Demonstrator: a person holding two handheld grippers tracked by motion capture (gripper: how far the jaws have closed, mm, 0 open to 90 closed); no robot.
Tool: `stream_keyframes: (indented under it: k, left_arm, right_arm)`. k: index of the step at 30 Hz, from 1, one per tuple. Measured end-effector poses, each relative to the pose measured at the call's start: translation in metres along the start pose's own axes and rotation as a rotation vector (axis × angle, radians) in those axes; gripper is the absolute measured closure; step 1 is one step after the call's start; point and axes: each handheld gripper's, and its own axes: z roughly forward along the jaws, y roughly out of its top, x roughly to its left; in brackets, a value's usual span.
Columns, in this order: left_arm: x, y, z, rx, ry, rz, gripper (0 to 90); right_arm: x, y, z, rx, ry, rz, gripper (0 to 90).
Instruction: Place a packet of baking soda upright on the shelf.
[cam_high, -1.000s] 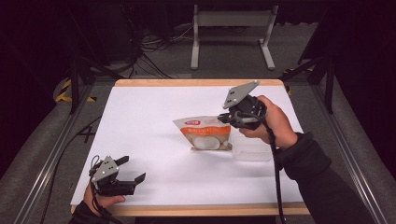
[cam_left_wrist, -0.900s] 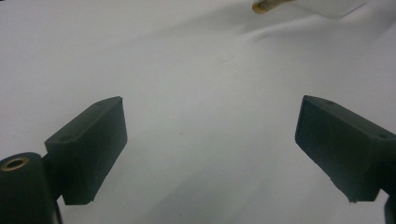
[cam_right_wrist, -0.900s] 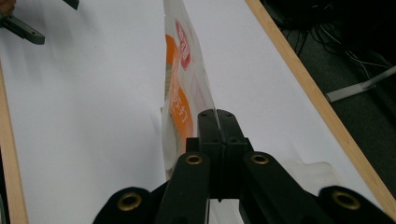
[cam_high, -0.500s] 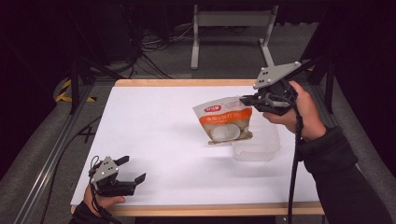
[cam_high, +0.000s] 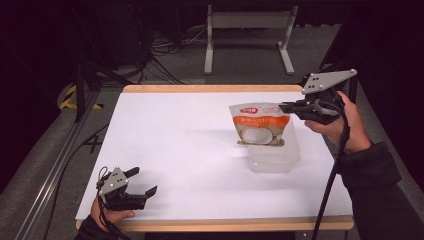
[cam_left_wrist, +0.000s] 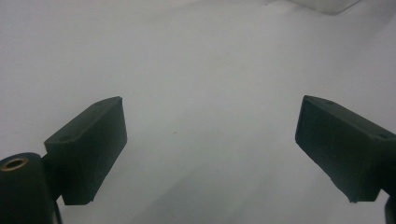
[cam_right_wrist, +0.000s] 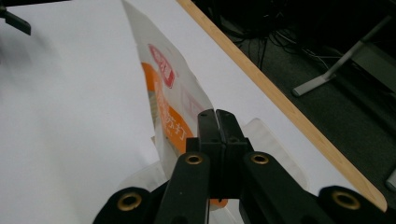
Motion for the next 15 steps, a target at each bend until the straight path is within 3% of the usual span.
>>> stream_keyframes:
  k: [8, 15]
  left_arm:
    - [0.001, -0.001, 0.000, 0.002, 0.004, -0.010, 9.9]
    - [0.000, 0.000, 0.000, 0.004, 0.000, -0.010, 9.8]
  right_arm:
    - [-0.008, -0.016, -0.014, -0.061, 0.006, 0.025, 90.0]
    - [-0.010, -0.026, -0.022, -0.060, -0.001, 0.038, 90.0]
